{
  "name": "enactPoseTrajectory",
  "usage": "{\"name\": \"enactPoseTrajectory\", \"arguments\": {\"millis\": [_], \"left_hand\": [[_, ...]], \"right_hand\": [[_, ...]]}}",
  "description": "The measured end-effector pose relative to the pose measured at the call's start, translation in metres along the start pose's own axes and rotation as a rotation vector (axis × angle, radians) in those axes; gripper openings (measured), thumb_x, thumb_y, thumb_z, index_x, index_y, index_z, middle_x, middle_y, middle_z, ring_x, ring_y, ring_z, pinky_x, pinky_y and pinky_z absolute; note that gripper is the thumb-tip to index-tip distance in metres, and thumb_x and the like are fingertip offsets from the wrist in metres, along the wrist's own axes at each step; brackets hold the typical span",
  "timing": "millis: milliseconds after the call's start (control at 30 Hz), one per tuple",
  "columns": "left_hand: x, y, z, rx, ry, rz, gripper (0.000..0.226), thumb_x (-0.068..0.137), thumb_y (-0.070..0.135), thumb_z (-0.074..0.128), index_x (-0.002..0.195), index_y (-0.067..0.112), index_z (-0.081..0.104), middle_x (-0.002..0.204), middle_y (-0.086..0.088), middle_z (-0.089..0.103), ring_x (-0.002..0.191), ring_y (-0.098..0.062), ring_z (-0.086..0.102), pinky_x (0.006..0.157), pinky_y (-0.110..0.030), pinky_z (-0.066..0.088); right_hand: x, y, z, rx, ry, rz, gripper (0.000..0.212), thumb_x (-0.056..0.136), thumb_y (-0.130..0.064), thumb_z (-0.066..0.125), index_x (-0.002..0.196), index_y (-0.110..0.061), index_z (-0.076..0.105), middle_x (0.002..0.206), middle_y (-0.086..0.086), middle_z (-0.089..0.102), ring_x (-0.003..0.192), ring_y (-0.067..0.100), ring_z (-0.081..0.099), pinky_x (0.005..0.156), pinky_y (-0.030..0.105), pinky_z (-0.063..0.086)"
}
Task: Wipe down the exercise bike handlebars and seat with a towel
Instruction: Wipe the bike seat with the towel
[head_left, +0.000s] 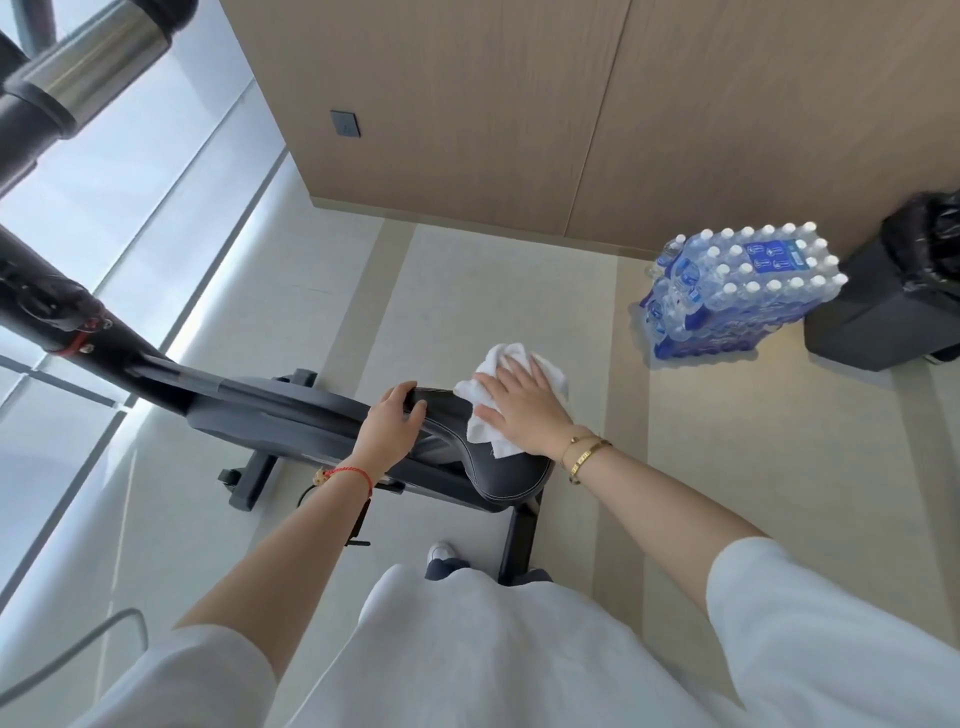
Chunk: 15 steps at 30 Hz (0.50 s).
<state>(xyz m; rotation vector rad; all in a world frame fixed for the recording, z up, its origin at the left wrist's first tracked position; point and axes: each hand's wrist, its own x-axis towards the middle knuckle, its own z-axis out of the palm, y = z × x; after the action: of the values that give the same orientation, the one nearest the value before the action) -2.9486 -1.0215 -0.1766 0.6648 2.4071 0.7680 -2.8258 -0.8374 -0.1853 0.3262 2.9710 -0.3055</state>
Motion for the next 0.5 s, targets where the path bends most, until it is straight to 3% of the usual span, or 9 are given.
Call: {"name": "enactPoseTrajectory", "arguments": {"millis": [200, 500], "left_hand": [[-0.001, 0.001, -0.001, -0.019, -0.002, -0.005, 0.042, 0.102, 0.027, 0.037, 0.142, 0.014, 0.043, 0.143, -0.007, 0.049, 0.124, -0.027, 0.050, 0.100, -0.032, 0.039], [0.000, -0.003, -0.005, -0.014, -0.039, 0.008, 0.044, 0.101, 0.024, 0.040, 0.144, 0.015, 0.041, 0.145, -0.006, 0.047, 0.127, -0.027, 0.049, 0.105, -0.034, 0.039]], "right_hand": [[0.025, -0.023, -0.002, 0.004, -0.030, -0.023, 0.048, 0.102, -0.050, 0.030, 0.128, -0.016, 0.053, 0.127, 0.002, 0.058, 0.122, 0.025, 0.047, 0.112, 0.042, 0.020], [0.033, -0.009, -0.010, 0.042, 0.043, 0.023, 0.044, 0.098, -0.052, 0.032, 0.102, -0.021, 0.061, 0.103, -0.003, 0.065, 0.103, 0.023, 0.059, 0.086, 0.039, 0.037]]}}
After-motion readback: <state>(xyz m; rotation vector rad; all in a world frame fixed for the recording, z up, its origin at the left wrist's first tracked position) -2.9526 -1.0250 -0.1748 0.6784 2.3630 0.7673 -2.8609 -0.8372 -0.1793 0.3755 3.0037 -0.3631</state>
